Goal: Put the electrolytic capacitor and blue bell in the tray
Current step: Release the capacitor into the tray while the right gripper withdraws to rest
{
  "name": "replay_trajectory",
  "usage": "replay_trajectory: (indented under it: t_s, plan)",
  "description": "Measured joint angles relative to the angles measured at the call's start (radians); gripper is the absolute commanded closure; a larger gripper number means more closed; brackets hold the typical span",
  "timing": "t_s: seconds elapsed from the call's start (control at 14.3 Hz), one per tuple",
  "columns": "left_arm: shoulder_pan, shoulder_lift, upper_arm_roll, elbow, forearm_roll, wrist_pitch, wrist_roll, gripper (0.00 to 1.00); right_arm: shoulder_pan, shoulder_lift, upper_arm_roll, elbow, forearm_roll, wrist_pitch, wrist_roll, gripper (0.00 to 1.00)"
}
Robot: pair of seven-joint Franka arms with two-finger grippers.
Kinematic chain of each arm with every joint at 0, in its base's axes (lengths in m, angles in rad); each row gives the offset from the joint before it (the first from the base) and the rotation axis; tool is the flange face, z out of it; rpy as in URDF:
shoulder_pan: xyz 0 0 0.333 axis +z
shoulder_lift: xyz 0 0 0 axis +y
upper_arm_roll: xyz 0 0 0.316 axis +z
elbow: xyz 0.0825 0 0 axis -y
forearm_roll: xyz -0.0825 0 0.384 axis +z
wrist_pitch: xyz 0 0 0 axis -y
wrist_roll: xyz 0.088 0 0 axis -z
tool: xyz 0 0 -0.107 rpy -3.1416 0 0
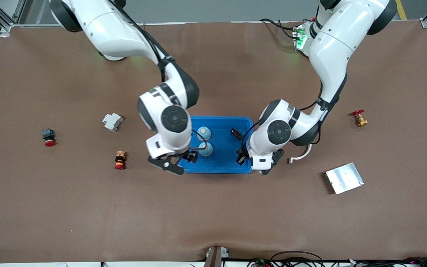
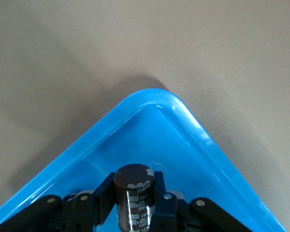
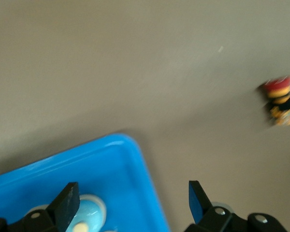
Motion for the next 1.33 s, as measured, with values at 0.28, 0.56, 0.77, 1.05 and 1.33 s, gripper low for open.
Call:
replay_trajectory:
  t_s: [0.28, 0.56, 0.77, 1.05, 1.33]
  plan:
    - [-0.026, 0.039, 0.028, 0.011, 0.0, 0.025, 0.0, 0.97, -0.11, -0.101, 0.001, -0.088, 0.019, -0.004, -0.21, 0.0]
    - [-0.064, 0.054, 0.057, 0.018, 0.0, 0.034, 0.0, 0.94, -0.235, -0.213, 0.001, -0.201, 0.044, -0.004, -0.459, 0.0]
    - [-0.065, 0.055, 0.059, 0.019, 0.0, 0.034, 0.0, 0.93, -0.323, -0.298, 0.001, -0.272, 0.047, -0.004, -0.626, 0.0]
    - [-0.065, 0.057, 0.061, 0.019, 0.0, 0.034, 0.0, 0.66, -0.423, -0.384, 0.001, -0.303, 0.047, -0.012, -0.685, 0.0]
    - [-0.065, 0.058, 0.061, 0.021, 0.0, 0.034, 0.0, 0.0, -0.511, -0.436, 0.002, -0.312, 0.048, -0.048, -0.811, 0.0]
